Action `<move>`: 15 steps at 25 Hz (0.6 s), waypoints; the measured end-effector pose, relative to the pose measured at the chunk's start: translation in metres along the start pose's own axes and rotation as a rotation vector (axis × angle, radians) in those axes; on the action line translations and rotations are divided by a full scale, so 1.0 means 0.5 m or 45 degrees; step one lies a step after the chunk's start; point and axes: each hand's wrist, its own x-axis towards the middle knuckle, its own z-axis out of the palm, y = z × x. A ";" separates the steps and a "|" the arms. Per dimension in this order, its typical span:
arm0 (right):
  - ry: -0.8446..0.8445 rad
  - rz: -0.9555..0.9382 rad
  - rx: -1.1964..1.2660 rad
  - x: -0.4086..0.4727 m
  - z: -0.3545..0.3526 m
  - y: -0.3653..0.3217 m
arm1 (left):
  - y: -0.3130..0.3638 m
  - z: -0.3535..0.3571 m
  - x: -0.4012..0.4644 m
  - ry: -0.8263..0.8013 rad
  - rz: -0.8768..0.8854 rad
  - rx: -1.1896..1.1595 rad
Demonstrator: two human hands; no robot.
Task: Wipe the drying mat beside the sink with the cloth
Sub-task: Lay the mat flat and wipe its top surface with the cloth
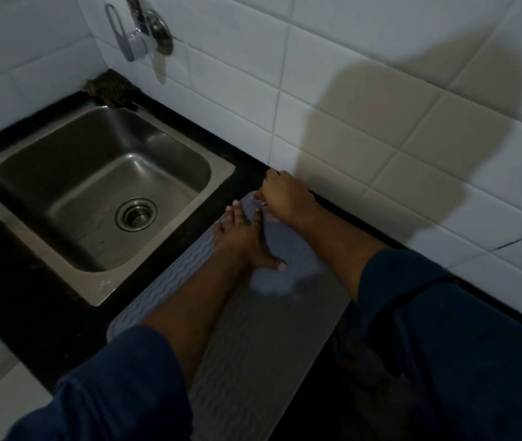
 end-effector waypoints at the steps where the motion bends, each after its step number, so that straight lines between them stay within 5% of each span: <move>1: -0.033 -0.051 -0.004 -0.011 -0.010 0.010 | 0.008 -0.011 -0.001 -0.035 -0.025 0.006; 15: -0.198 0.243 0.032 -0.333 -0.014 0.132 | 0.014 -0.028 -0.024 -0.076 -0.089 -0.012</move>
